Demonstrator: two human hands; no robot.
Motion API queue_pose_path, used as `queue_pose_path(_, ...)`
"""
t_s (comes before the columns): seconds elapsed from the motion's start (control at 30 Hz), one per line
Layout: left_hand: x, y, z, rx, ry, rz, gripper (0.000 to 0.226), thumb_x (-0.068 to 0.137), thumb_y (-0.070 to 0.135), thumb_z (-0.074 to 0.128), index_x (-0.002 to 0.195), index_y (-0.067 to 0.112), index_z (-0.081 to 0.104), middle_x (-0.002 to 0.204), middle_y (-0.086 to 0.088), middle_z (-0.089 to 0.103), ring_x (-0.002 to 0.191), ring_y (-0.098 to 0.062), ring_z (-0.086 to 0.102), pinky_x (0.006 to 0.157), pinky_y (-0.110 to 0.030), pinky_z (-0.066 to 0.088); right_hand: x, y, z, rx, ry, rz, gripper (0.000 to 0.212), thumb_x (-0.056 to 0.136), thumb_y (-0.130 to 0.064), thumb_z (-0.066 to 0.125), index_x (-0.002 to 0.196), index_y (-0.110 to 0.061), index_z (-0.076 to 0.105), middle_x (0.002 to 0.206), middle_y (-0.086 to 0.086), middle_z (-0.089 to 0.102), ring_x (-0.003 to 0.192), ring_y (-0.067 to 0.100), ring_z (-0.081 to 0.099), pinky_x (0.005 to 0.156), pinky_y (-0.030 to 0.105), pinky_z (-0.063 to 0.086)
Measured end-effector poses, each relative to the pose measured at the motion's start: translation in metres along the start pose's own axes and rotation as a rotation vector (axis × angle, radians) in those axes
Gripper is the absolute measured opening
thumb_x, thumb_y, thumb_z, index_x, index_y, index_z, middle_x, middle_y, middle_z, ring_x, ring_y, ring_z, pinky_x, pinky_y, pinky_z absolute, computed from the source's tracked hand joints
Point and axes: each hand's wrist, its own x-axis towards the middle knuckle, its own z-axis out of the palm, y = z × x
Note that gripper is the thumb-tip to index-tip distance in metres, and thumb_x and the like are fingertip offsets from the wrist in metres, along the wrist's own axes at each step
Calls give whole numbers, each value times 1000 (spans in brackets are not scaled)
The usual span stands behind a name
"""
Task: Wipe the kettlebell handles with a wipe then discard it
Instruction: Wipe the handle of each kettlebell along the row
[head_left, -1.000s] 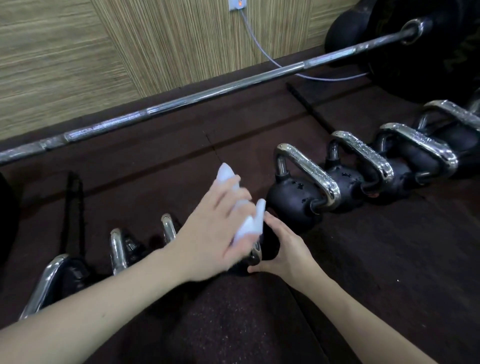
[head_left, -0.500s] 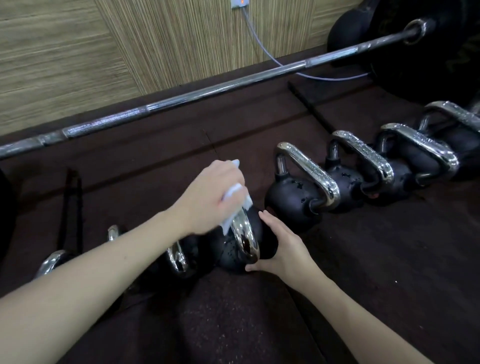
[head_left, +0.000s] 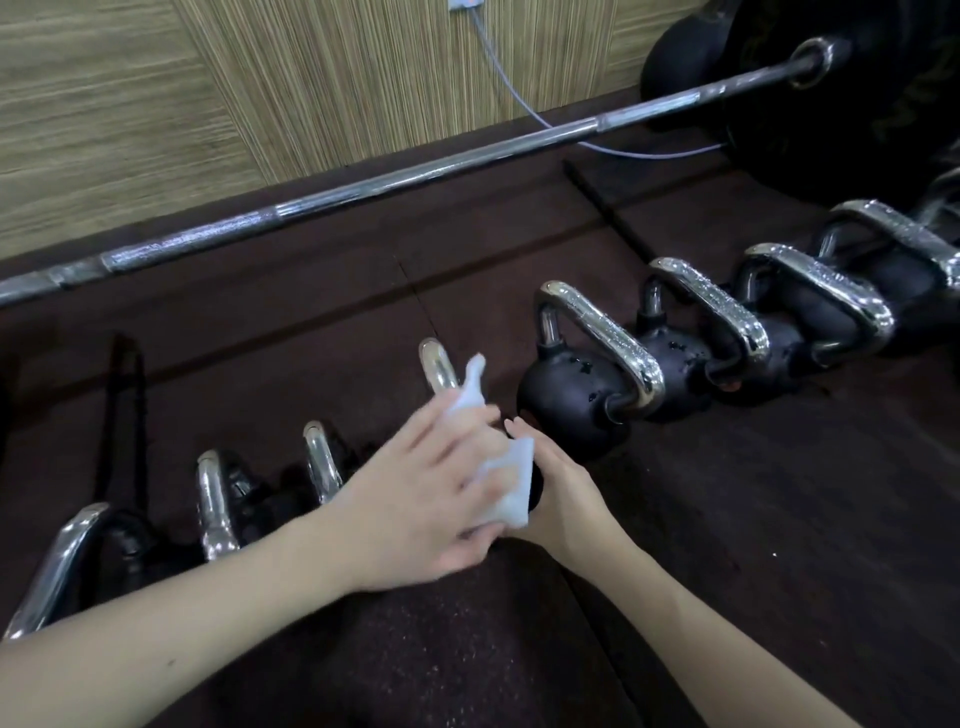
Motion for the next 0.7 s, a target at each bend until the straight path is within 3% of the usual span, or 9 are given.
queue_pose_path(0.1, 1, -1, 4, 179, -13, 215, 27, 101, 36, 48, 113, 17, 63, 114, -4, 62, 125, -30, 55, 125, -51, 23, 1, -2, -2, -25, -16, -21, 98, 75, -13, 87, 157, -25, 36, 163, -10, 35, 150, 4, 30, 124, 33, 32)
queue_pose_path(0.2, 19, -16, 0, -3, 50, 151, 32, 95, 43, 63, 100, 13, 70, 101, -6, 64, 117, -33, 62, 113, -49, 38, 1, -1, -1, -2, -3, -11, 109, 65, -31, 97, 157, -30, 38, 163, -14, 36, 150, -1, 29, 123, 28, 30)
queue_pose_path(0.33, 36, -46, -9, -345, 104, -194, 29, 97, 33, 48, 73, 21, 59, 80, 1, 54, 82, -23, 52, 92, -44, 44, 0, -1, -1, -22, -5, 5, 125, 51, -38, 103, 157, -35, 37, 162, -21, 32, 150, -6, 24, 125, 25, 26)
queue_pose_path(0.4, 51, -63, -12, -641, 69, -491, 37, 97, 24, 45, 60, 25, 52, 65, 5, 52, 71, -20, 52, 84, -42, 47, -1, -2, -2, 2, -2, 3, 124, 50, -37, 103, 156, -35, 38, 159, -23, 31, 150, -5, 25, 125, 26, 26)
queue_pose_path(0.5, 72, -69, -9, -1231, -174, -1074, 21, 99, 15, 54, 82, 13, 65, 81, 0, 65, 78, -9, 65, 74, -28, 45, -2, -4, -2, -15, -8, 15, 125, 49, -40, 102, 156, -36, 37, 162, -20, 32, 151, -3, 26, 126, 29, 26)
queue_pose_path(0.57, 81, -63, -8, -1308, -252, -1383, 16, 98, 23, 56, 98, 11, 67, 92, -5, 65, 73, -15, 67, 63, -21, 44, -2, -6, -2, -25, -9, 23, 126, 49, -41, 102, 156, -36, 37, 162, -21, 32, 151, -3, 26, 126, 31, 27)
queue_pose_path(0.63, 82, -64, -13, -1384, 13, -1490, 43, 80, 41, 56, 108, 9, 66, 96, -8, 65, 75, -20, 66, 70, -27, 49, -2, -7, -3, -37, -12, 27, 125, 49, -40, 102, 156, -35, 37, 158, -26, 30, 151, -3, 26, 126, 31, 27)
queue_pose_path(0.67, 76, -60, -13, -1357, 159, -1416, 52, 77, 45, 54, 113, 9, 64, 101, -9, 65, 85, -21, 65, 80, -32, 50, -2, -7, -3, -40, -12, 23, 125, 49, -40, 102, 156, -34, 37, 156, -28, 29, 151, -2, 26, 126, 31, 27)
queue_pose_path(0.7, 64, -48, -14, -1283, 229, -1285, 47, 83, 44, 53, 111, 8, 62, 100, -9, 64, 88, -17, 60, 85, -31, 47, -2, -7, -3, -37, -12, 19, 125, 49, -40, 102, 156, -34, 37, 155, -28, 29, 151, -2, 26, 126, 31, 27)
